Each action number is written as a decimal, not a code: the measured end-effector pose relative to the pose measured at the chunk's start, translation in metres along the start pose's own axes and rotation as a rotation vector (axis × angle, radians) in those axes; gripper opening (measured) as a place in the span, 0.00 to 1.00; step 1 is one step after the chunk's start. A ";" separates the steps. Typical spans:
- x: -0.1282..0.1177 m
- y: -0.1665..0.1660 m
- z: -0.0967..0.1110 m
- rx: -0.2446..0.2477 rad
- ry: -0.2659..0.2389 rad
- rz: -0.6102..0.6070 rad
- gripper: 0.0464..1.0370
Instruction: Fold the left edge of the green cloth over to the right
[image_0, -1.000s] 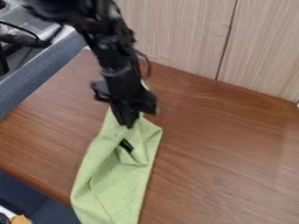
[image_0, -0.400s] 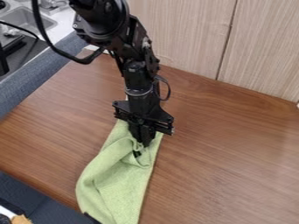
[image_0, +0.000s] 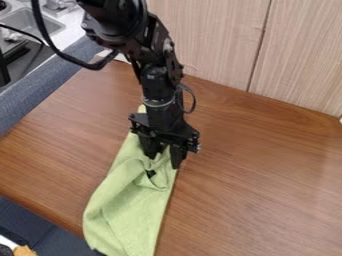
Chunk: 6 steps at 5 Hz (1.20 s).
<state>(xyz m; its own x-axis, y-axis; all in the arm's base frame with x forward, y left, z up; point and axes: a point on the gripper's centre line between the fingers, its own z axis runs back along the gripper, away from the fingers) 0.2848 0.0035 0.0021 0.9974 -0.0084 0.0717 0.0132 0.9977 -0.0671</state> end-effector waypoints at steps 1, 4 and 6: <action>0.004 -0.001 0.017 -0.003 -0.039 0.002 0.96; 0.002 -0.009 0.078 -0.027 -0.154 -0.024 0.96; -0.002 -0.003 0.101 -0.023 -0.200 -0.013 0.96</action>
